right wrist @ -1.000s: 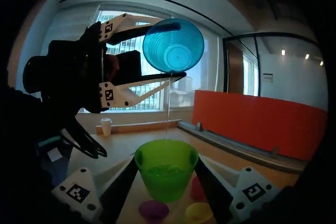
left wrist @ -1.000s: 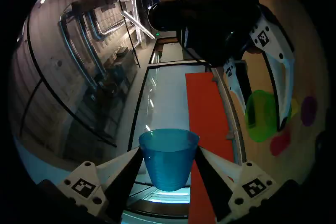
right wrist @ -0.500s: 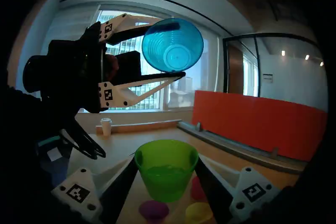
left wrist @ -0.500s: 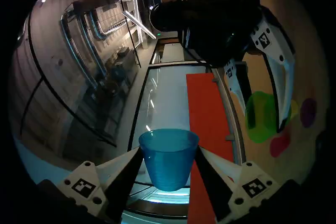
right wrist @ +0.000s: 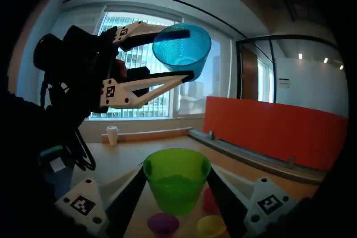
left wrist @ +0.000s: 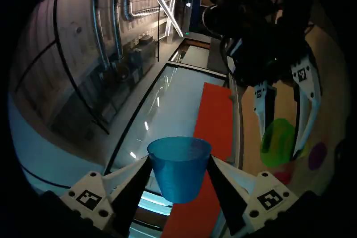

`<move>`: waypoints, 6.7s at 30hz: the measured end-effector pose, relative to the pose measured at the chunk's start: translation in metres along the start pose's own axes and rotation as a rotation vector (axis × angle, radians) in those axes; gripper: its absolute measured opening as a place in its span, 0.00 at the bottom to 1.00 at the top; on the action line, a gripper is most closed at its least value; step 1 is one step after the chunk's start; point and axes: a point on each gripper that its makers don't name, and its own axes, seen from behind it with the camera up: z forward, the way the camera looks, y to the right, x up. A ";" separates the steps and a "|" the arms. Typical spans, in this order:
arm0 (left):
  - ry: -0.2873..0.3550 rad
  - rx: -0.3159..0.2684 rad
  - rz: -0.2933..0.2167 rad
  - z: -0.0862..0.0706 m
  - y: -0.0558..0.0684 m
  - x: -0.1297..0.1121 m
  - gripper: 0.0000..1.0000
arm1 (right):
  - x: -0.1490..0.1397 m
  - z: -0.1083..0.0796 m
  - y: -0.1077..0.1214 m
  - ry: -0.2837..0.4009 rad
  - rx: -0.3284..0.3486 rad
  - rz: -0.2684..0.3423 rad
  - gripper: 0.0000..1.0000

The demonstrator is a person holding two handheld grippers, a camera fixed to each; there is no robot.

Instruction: Pour water

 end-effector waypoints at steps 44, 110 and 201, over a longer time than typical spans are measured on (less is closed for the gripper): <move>-0.043 -0.076 -1.294 0.005 0.008 -0.072 0.84 | 0.010 -0.001 0.002 0.026 -0.025 -0.010 0.90; -0.309 -0.237 -1.233 -0.032 0.141 -0.131 0.86 | -0.035 -0.077 0.055 -0.117 -0.153 0.033 0.90; -0.769 -0.658 -1.106 -0.090 0.359 -0.198 0.86 | -0.226 -0.089 0.051 -0.536 -0.124 0.102 0.90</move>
